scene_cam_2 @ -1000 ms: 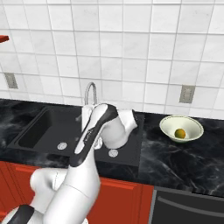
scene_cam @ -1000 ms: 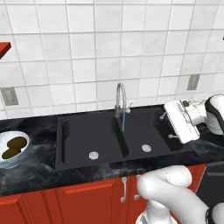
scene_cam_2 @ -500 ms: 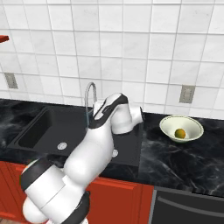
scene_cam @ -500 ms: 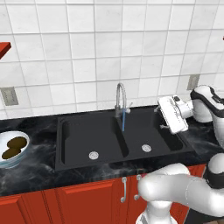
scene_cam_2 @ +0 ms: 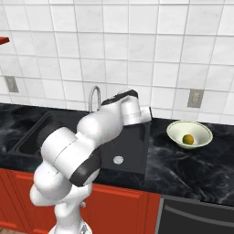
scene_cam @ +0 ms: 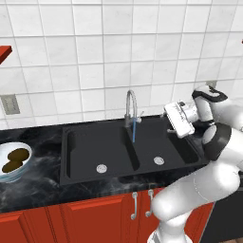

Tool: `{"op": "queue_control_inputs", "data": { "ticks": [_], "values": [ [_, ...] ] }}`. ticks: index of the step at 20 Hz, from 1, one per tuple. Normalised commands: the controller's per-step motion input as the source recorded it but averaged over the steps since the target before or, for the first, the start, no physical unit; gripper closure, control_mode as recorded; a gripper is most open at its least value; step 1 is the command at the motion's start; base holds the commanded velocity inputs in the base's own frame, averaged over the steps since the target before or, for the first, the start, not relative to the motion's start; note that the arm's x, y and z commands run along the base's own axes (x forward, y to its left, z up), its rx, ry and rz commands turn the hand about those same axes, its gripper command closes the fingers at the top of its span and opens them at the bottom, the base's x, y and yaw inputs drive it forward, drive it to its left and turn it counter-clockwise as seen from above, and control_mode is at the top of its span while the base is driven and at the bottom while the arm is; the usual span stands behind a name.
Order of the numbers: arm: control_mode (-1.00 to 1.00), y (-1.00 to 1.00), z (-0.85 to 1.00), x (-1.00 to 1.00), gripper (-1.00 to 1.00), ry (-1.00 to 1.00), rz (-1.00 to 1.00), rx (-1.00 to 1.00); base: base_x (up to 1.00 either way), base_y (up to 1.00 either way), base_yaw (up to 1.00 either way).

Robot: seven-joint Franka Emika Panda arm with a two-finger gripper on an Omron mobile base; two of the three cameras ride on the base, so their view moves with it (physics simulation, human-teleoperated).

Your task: Pick the avocados from the sink and place them in one bowl. Place the orange in the other bowl. Then turn off the sink faucet.

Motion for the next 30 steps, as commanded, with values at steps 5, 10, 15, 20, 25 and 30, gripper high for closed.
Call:
{"op": "queue_control_inputs", "data": {
  "ticks": [5,10,15,20,25,30],
  "values": [
    [-1.0,-0.41,-0.21,0.65,-1.0,0.13,0.0,0.02,0.0,0.0,0.0],
    [-1.0,-0.3,-0.2,0.72,-1.0,0.13,0.0,0.02,0.0,0.0,0.0],
    [-1.0,-0.09,-0.16,0.72,-1.0,0.11,0.0,0.07,0.0,0.0,0.0],
    [-1.0,0.0,-0.16,0.61,-1.0,0.06,0.0,0.08,0.0,0.0,0.0],
    [-1.0,0.03,-0.25,0.55,-1.0,0.06,0.0,0.02,0.0,0.0,0.0],
    [-1.0,0.31,-0.39,0.31,-1.0,-0.01,0.0,-0.01,0.0,0.0,0.0]
  ]
}}
